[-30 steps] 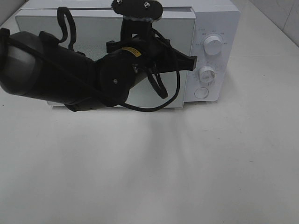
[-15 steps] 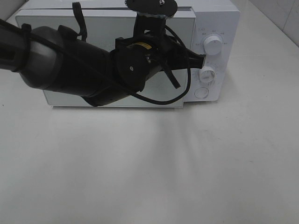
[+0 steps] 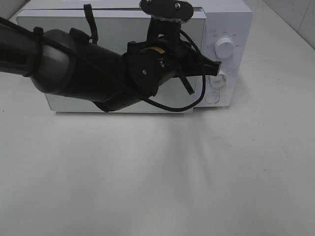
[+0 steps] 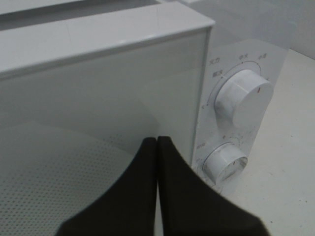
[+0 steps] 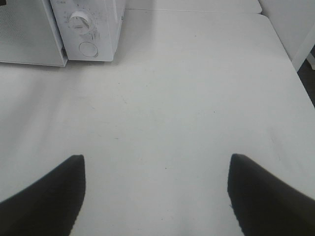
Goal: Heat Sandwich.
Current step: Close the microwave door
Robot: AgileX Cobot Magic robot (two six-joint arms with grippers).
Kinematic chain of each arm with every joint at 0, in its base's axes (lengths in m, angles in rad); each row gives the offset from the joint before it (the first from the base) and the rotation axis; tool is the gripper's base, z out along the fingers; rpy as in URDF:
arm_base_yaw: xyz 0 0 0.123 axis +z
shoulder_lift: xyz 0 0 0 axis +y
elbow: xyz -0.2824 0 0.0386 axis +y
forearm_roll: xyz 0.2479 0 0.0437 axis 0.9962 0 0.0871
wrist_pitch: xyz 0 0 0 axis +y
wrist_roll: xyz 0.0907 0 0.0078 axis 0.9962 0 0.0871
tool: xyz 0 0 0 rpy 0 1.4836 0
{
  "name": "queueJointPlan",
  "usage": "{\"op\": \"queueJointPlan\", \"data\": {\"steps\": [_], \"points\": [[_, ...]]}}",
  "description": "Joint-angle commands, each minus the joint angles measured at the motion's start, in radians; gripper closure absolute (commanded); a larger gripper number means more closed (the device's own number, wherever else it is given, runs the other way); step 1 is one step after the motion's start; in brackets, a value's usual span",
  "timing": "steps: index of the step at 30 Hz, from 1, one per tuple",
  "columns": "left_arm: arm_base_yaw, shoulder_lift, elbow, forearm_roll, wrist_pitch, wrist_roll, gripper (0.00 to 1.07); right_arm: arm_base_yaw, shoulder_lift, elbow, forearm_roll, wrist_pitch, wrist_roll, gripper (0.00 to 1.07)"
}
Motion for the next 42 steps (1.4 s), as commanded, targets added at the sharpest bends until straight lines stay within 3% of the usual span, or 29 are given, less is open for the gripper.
{"op": "queueJointPlan", "data": {"steps": [1, 12, 24, 42], "points": [[0.024, 0.013, -0.033, -0.023, -0.036, 0.002, 1.07, -0.008, -0.027, 0.003, 0.005, -0.006, 0.004, 0.31], [0.067, 0.025, -0.045, -0.011, -0.019, 0.002, 1.07, -0.008, -0.027, 0.003, 0.005, -0.006, 0.004, 0.31], [0.11, 0.07, -0.169, -0.012, 0.036, 0.004, 1.07, -0.008, -0.027, 0.003, 0.005, -0.006, 0.004, 0.31], [0.105, 0.069, -0.169, -0.013, 0.065, 0.022, 1.07, -0.008, -0.027, 0.003, 0.005, -0.006, 0.004, 0.31]]}}
